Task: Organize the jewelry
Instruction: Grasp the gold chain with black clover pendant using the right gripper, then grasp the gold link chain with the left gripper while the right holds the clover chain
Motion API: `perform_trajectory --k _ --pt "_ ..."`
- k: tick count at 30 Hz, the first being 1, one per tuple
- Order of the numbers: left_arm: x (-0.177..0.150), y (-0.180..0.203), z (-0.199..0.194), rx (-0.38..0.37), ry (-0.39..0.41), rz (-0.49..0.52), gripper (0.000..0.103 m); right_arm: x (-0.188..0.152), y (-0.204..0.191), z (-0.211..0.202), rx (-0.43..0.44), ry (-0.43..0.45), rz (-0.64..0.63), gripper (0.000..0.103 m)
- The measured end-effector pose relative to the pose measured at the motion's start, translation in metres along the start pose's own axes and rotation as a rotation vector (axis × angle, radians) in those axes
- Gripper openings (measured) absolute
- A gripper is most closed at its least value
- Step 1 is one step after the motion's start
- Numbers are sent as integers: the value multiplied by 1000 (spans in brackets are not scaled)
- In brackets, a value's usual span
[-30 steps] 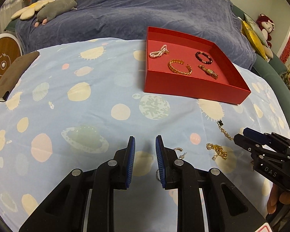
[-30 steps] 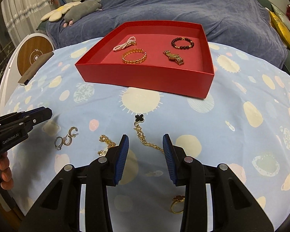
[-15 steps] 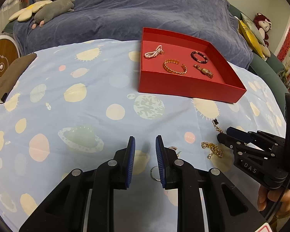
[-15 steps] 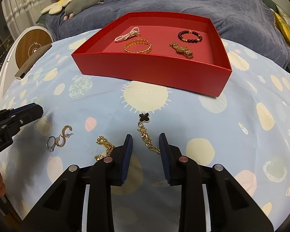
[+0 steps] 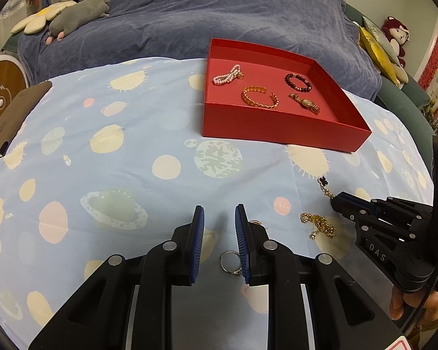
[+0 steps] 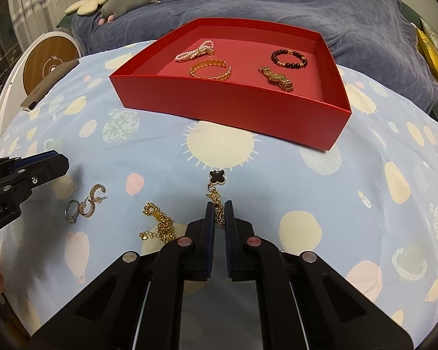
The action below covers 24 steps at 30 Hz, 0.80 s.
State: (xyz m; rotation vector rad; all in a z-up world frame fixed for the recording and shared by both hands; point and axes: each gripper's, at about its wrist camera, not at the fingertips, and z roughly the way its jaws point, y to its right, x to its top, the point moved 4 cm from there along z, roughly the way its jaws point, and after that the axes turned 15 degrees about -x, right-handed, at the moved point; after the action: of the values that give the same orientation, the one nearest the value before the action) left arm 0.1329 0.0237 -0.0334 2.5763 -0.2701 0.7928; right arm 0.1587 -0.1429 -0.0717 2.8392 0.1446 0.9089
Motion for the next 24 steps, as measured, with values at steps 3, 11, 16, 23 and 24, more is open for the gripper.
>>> perform_trajectory --k 3,11,16,23,24 --pt "0 0 0 3 4 0 32 0 5 -2 6 1 23 5" --pt "0 20 8 -18 6 35 34 5 27 -18 8 35 78 5" --pt "-1 40 17 -38 -7 72 34 6 43 -26 7 52 116 5" --pt "-5 73 31 -75 -17 123 66 5 66 -31 3 61 164 5" --pt "-6 77 34 -76 -27 133 66 4 68 -31 2 60 166 5"
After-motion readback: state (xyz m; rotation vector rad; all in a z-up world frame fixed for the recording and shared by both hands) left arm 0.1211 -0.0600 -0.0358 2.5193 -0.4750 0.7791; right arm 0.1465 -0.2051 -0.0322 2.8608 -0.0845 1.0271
